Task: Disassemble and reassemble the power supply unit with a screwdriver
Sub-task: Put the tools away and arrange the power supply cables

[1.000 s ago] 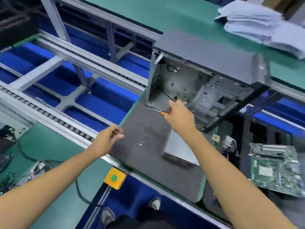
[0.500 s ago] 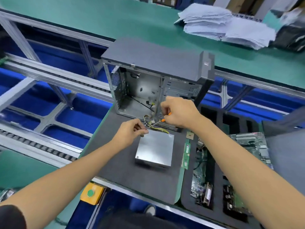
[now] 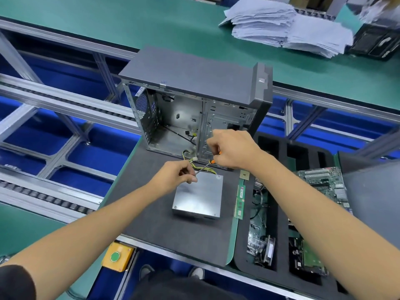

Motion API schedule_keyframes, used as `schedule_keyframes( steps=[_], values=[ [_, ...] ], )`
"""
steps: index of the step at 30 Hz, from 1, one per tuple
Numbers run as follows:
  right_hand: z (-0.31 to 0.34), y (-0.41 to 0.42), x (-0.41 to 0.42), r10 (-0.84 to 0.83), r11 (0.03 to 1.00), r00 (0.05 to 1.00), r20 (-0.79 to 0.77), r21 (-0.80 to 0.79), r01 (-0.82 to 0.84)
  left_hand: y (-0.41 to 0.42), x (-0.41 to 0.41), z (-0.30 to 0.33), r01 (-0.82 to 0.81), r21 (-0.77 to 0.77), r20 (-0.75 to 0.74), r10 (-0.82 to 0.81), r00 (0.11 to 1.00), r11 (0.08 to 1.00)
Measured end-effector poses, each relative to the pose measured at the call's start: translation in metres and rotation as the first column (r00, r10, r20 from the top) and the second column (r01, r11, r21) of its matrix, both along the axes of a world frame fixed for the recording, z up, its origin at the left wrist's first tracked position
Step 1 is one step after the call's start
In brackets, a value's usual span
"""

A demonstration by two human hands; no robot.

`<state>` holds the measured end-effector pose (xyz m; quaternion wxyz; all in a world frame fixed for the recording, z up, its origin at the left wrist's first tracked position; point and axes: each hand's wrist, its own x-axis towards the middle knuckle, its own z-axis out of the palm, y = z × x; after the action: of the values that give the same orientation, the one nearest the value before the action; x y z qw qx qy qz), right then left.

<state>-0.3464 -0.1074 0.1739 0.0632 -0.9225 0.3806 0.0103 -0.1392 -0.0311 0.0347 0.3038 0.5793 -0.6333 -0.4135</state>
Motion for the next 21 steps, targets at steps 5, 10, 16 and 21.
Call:
schedule_keyframes(
  steps=[5, 10, 16, 21],
  values=[
    [-0.005, 0.004, -0.005, 0.063, 0.998, 0.995, -0.081, -0.013, -0.064, -0.002, -0.009, -0.007, 0.082, 0.022, 0.037, -0.083, 0.996, 0.996],
    [-0.011, 0.012, -0.016, 0.175, 0.985, 0.976, -0.128, 0.025, -0.173, 0.001, -0.033, -0.013, 0.171, 0.038, 0.171, -0.175, 0.970, 0.984],
    [-0.022, 0.024, -0.030, 0.275, 0.961, 0.942, -0.190, 0.095, -0.262, 0.017, -0.062, -0.028, 0.299, -0.018, 0.342, -0.275, 0.899, 0.954],
    [-0.033, 0.038, -0.037, 0.280, 0.949, 0.951, -0.129, 0.185, -0.254, 0.027, -0.079, -0.041, 0.250, -0.070, 0.403, -0.202, 0.892, 0.966]
  ],
)
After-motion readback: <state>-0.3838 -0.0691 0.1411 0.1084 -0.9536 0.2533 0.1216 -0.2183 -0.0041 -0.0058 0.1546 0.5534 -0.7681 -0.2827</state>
